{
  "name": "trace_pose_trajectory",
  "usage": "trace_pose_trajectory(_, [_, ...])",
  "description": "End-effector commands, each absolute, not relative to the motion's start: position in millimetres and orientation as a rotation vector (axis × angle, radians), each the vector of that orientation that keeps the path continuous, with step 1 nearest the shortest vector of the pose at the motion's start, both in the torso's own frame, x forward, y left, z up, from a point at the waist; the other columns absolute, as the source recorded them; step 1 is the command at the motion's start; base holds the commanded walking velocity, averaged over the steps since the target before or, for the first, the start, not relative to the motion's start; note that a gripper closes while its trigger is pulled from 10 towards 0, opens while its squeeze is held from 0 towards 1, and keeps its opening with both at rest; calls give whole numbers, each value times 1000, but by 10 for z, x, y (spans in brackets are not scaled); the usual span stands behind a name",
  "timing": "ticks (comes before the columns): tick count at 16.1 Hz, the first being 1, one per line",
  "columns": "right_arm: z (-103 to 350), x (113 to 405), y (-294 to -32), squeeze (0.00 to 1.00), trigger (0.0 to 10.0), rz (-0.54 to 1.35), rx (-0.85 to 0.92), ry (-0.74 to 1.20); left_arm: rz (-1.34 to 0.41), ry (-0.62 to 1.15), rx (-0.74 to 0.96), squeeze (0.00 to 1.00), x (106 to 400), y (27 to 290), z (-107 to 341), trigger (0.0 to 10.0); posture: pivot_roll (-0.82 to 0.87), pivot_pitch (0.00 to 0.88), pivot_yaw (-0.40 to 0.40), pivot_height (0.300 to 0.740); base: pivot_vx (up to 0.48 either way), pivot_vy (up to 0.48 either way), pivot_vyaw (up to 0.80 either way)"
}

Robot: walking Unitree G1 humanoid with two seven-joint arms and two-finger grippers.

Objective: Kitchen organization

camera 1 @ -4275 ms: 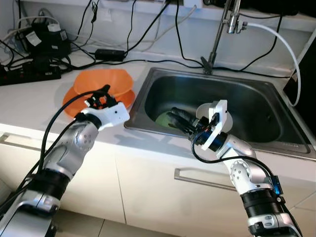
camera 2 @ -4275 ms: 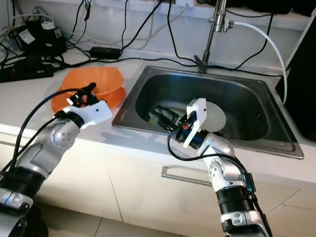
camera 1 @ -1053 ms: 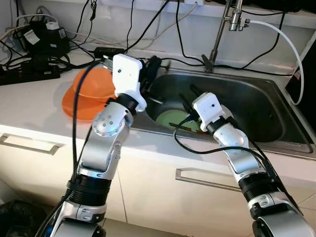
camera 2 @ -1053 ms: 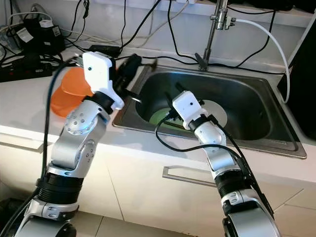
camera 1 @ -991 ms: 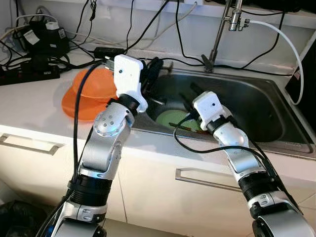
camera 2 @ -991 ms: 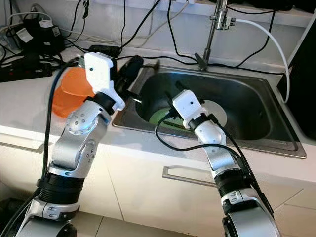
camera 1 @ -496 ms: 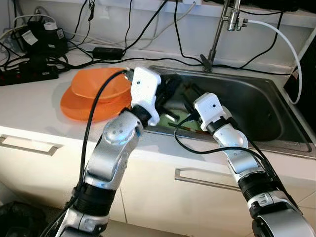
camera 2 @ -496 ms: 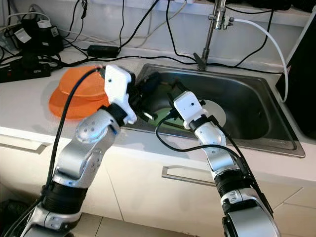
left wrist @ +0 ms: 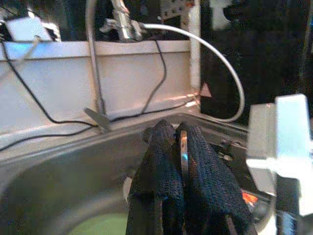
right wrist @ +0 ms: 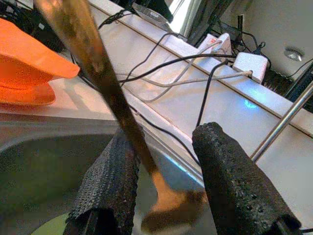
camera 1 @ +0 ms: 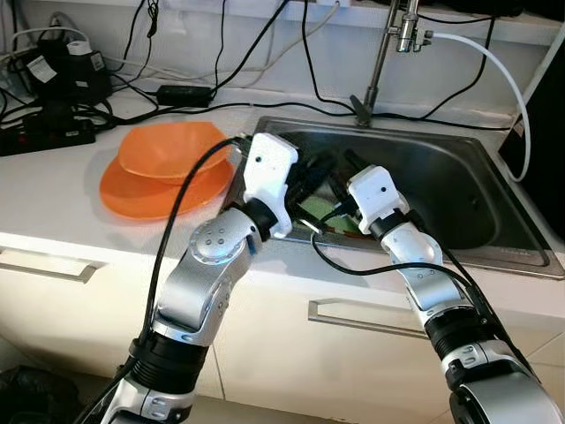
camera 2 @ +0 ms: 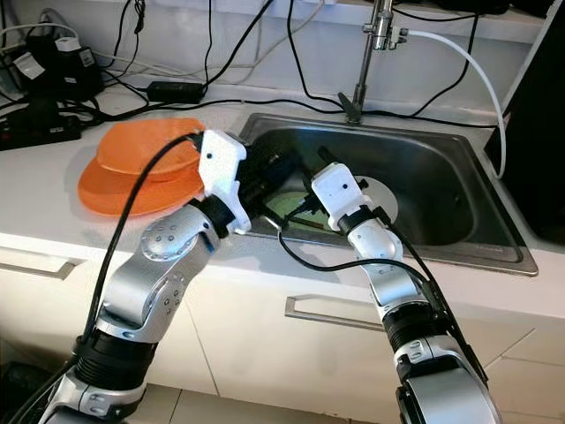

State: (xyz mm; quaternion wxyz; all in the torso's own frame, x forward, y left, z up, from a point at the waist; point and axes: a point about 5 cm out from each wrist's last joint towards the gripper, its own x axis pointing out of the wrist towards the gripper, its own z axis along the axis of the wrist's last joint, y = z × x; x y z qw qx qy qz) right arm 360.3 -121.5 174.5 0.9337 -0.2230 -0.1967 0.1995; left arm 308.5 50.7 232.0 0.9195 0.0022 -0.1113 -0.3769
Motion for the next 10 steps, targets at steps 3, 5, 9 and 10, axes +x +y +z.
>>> trace_pose_trajectory(3, [1879, 3628, -1191, 0, 10000, 402, -447, -458, -819, -202, 9, 0, 3039, 457, 2280, 10000, 120, 0, 3, 740, 0, 0, 0])
trace_pose_trajectory(5, [1886, 3625, -1174, 0, 10000, 407, -443, -463, -821, -197, 8, 0, 3042, 454, 2275, 10000, 120, 0, 4, 740, 0, 0, 0])
trace_pose_trajectory(9, [1910, 3622, -1151, 0, 10000, 414, -440, -475, -817, -180, 5, 0, 3055, 463, 2248, 10000, 120, 0, 4, 740, 0, 0, 0])
trace_pose_trajectory(10, [1912, 3623, -1152, 0, 10000, 413, -440, -475, -807, -178, 7, 0, 3061, 477, 2247, 10000, 120, 0, 4, 740, 0, 0, 0])
